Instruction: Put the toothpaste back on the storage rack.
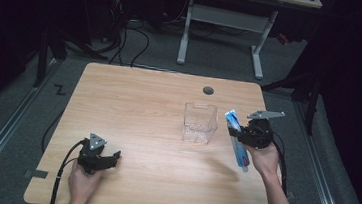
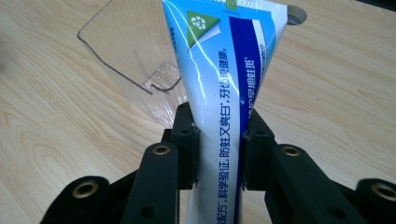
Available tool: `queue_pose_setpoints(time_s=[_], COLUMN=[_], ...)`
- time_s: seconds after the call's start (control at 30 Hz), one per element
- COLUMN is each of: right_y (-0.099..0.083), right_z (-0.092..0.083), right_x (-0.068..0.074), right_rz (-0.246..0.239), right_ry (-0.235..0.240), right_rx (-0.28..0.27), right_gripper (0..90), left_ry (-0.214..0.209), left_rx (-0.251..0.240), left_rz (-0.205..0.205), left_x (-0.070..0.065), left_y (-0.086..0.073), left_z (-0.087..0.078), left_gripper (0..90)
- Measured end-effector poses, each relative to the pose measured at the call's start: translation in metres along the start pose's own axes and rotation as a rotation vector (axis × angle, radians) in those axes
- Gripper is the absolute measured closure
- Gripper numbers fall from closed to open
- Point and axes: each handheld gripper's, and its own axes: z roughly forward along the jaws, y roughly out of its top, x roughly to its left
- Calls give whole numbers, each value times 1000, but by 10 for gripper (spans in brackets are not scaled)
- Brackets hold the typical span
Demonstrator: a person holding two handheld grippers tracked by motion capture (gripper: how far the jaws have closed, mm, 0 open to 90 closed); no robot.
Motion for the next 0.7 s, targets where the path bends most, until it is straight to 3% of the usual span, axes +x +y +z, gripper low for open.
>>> queue_pose_setpoints(time_s=[0.7], right_y=[11], right_z=[-5], right_x=[11], right_rz=[-26], right_ry=[21], right_rx=[-31], right_gripper=[718], left_ry=[-1], left_rx=[0], left_rz=[0], left_x=[0], left_y=[0], left_z=[0], left_gripper=[250])
